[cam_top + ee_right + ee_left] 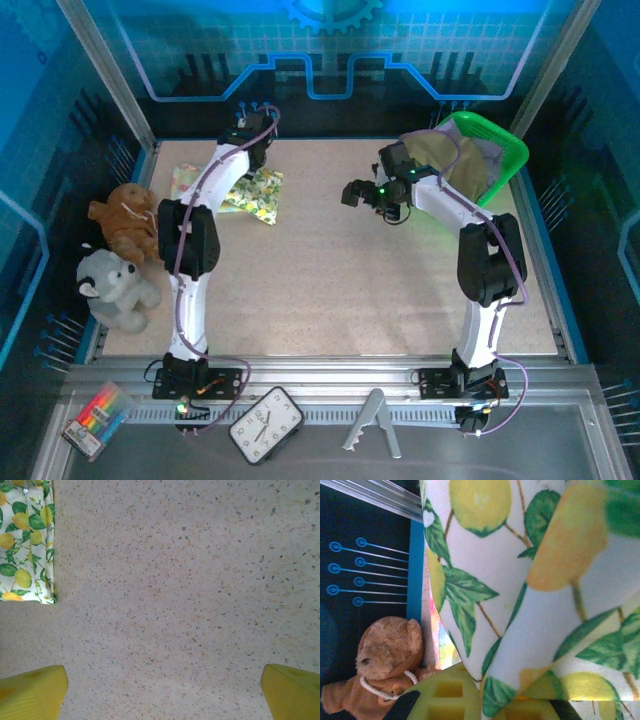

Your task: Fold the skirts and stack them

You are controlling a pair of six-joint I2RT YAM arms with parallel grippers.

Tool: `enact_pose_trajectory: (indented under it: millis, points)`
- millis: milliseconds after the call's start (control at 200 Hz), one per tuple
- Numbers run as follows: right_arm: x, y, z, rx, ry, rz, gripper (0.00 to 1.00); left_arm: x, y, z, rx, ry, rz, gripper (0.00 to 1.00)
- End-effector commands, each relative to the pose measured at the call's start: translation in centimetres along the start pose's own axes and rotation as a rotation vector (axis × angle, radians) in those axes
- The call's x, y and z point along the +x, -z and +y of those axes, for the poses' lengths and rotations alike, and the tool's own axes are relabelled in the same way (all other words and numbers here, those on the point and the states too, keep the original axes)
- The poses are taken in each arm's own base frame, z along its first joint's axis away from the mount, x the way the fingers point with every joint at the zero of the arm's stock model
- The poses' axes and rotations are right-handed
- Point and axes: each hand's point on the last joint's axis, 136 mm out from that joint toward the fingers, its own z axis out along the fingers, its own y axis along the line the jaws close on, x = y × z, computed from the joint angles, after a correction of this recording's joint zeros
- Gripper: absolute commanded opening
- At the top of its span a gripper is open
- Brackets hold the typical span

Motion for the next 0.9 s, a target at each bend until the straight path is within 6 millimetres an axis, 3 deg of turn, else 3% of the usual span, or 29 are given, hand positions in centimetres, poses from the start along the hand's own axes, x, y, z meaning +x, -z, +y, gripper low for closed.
enact_pose_trajectory:
  millis: [0, 145, 400, 680, 895]
  points:
    - [-0.4, 0.9, 0.4, -0.026, -0.024, -0.004, 1.00, -2.7, 1.7, 1.6, 0.135, 0.087, -0.092, 0.00]
    - [-0.3, 0.8, 0.3, -0.024, -0.028, -0.001, 1.00, -3.2, 1.4, 2.2, 0.287, 0.160, -0.122, 0.00]
    - [-0.4, 0.8, 0.3, -0.023, -0.029, -0.002, 1.00, -4.2, 2.9, 3.9, 0.410, 0.256, -0.161, 0.00]
    - [-0.3, 0.8, 0.1, -0.020, -0.028, 0.004, 1.00, -3.8, 4.6, 5.9, 0.472, 0.296, -0.154, 0.00]
    - [-0.2, 0.8, -0.3, -0.015, -0.032, 0.000, 1.00, -2.6, 3.8, 6.1, 0.589, 0.285, -0.104, 0.00]
